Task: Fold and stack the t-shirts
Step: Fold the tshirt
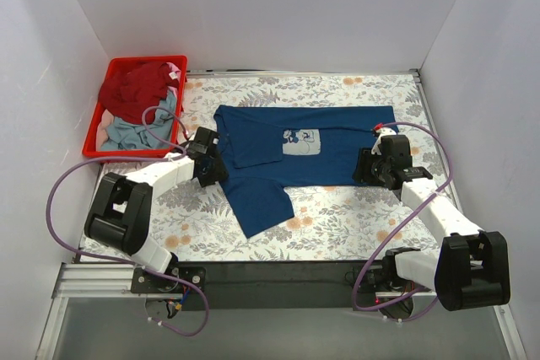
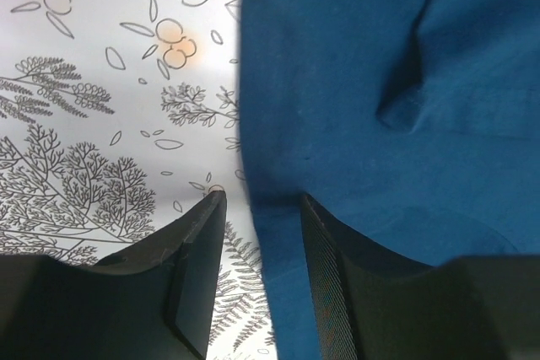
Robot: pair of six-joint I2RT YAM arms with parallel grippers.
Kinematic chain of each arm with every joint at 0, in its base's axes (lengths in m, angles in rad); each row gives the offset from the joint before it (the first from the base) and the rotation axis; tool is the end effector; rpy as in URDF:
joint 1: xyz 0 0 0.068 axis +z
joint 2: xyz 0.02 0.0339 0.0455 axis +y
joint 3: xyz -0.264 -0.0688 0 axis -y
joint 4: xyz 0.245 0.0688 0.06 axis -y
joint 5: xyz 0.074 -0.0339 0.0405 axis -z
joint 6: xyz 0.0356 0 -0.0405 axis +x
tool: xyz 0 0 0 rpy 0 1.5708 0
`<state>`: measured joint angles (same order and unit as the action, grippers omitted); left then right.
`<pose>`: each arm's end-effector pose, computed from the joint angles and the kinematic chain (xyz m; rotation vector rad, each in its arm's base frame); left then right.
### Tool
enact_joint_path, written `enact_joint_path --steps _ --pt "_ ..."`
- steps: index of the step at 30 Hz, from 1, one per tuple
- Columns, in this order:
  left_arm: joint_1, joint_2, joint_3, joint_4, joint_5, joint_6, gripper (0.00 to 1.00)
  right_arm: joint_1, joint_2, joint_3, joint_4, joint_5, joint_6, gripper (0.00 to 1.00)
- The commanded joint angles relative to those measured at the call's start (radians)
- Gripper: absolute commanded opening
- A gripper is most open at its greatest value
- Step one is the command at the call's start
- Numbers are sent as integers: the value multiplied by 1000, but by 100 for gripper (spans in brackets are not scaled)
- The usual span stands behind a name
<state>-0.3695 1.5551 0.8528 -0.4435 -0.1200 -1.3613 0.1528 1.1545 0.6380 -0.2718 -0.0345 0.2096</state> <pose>0.2689 -0.0996 0.1654 -1.3426 2.4066 -0.3453 0.2303 0.0367 0.2084 0.0504 2.3685 0.2163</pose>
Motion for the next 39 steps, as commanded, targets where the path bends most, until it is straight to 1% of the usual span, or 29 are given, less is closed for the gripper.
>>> enact_joint_path --steps 1,9,14,16,17,19,20,23,24,26,28,29,32,33,35,39 --pt "-9 6 42 8 -39 7 39 4 2 -15 16 11 -9 58" --pt "-29 34 22 -35 -41 7 35 4 -10 -23 14 30 -9 58" --pt "-45 60 17 -73 -70 16 32 4 -13 -24 14 31 -4 57" --pt "-49 71 14 -89 -81 21 30 4 -15 -24 14 67 -1 57" --pt "-49 75 12 -92 -86 19 27 4 -13 -23 13 73 2 57" --pt "-49 80 8 -95 -98 22 25 4 -10 -20 11 90 7 57" --pt "-49 86 3 -93 -102 22 21 4 -9 -11 -4 99 8 58" --pt "-51 100 5 -87 -110 30 11 4 -1 9 -26 145 17 58" --pt "-51 105 5 -83 -109 34 5 4 -1 14 -41 177 28 59" --pt "-49 105 6 -78 -113 39 0 2 7 20 -55 215 45 61" --pt "-49 97 -1 -64 -124 45 0 -24 17 22 -63 242 66 63" --pt "-49 95 -4 -60 -128 48 0 -62 19 20 -66 242 74 63" --pt "-49 82 -12 -55 -136 56 0 -136 34 17 -63 210 99 62" --pt "-49 79 -14 -54 -135 57 0 -188 42 19 -60 190 105 60" --pt "-49 71 -14 -50 -133 62 0 -231 60 19 -40 168 126 58" --pt "-49 63 -12 -47 -135 67 0 -350 96 2 41 43 166 57"
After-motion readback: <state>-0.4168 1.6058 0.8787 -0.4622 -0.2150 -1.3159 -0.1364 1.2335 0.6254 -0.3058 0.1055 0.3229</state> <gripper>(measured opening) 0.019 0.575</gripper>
